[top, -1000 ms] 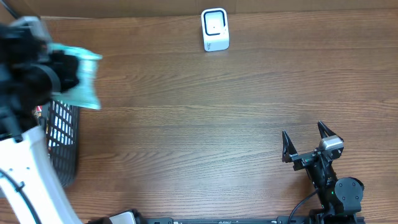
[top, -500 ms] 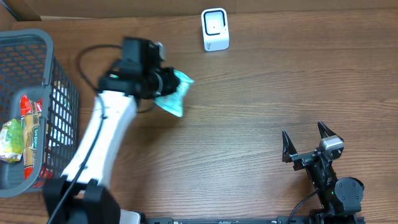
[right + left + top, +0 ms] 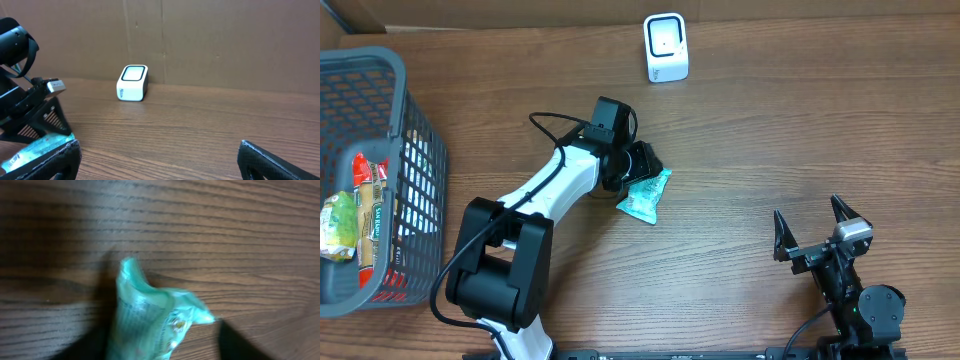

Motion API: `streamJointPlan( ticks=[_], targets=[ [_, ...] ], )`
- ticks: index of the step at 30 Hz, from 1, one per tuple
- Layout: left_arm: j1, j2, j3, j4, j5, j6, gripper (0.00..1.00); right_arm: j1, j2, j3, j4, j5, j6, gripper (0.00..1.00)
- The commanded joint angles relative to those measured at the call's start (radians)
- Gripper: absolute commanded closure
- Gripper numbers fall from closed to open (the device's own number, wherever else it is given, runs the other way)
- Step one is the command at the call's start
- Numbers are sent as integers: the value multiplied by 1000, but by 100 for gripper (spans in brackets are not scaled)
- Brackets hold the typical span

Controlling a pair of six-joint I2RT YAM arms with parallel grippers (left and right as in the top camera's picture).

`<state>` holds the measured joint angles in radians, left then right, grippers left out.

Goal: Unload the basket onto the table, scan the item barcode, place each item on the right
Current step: 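Carry the blue packet to the table centre and release it, then reach the left gripper into the basket and grasp the white tube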

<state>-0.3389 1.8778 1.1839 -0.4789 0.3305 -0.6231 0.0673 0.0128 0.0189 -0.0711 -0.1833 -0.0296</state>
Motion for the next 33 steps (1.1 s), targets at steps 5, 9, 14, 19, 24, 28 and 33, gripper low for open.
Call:
streamJointPlan(
  ticks=[5, 9, 14, 19, 24, 28, 33],
  targets=[
    [32, -97, 141, -147, -21, 127, 10, 7, -8, -11, 5, -5, 3, 0],
    [86, -214, 359, -378, -135, 219, 7, 7, -9, -11, 5, -5, 3, 0],
    [231, -351, 731, -688, -317, 298, 0, 7, -8, -11, 5, -5, 3, 0],
    [477, -419, 894, -831, -465, 270, 0, 7, -8, -11, 5, -5, 3, 0],
    [799, -436, 888, -850, -435, 264, 0, 7, -9, -11, 5, -5, 3, 0],
    [1009, -414, 836, -822, -337, 265, 0, 7, -9, -11, 5, -5, 3, 0],
    [1151, -358, 726, -732, -265, 318, 0, 7, -8, -11, 5, -5, 3, 0]
  ],
)
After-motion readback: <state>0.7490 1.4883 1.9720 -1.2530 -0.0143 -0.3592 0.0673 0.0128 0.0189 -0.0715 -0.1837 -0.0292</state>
